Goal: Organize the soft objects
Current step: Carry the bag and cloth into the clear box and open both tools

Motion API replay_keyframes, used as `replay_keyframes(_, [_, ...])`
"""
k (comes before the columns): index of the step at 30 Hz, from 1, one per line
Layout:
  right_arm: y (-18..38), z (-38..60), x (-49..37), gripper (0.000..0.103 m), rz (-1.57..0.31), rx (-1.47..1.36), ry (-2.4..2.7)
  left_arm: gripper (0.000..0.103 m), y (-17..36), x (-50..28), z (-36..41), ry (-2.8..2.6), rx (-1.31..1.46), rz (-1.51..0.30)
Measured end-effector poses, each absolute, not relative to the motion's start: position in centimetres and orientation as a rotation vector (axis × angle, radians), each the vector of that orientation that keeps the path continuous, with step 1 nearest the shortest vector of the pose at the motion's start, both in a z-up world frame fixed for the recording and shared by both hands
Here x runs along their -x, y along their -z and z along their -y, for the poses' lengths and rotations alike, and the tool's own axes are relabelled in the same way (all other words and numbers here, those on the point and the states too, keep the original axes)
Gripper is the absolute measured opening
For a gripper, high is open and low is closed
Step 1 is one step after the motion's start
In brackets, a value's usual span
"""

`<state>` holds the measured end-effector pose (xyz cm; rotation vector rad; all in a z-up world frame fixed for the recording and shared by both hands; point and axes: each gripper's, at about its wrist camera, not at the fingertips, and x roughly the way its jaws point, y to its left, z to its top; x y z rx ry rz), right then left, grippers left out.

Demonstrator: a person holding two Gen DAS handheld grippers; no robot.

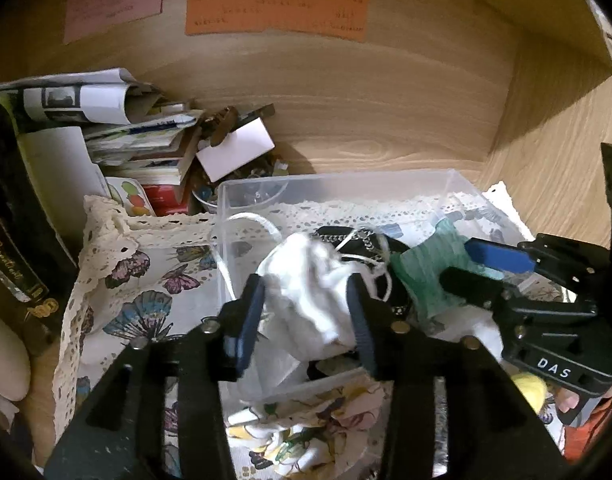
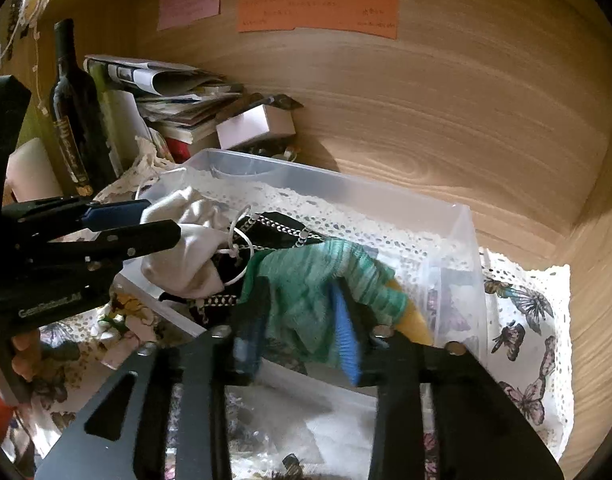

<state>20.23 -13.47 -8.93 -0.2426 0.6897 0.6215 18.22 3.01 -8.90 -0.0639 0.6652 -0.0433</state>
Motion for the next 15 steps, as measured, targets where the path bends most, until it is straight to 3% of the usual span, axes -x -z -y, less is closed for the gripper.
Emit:
replay_keyframes(4, [7.9, 14.0, -19.5, 0.06, -0.638, 0.217, -0.61, 0.058, 7.7, -17.1, -3.1, 0.043, 0.07, -0.619])
replay_keyframes(6, [7.2, 14.6, -19.1, 0.073, -0.607, 0.195, -0.602, 0.066, 7.0, -16.4, -3.2, 0.035, 0.071, -0.587])
replay_keyframes(10, [5.5, 15.7, -18.3, 0.079, -0.552, 0.158, -0.59, 0.075, 5.2, -14.7, -3.3, 0.023, 0.065, -0.524])
replay_keyframes(15, [3.8, 16.7, -16.9, 0.084, -0.477, 0.128, -0.555, 0.094, 3.7, -13.1, -3.1, 0.021, 0.045, -0.466])
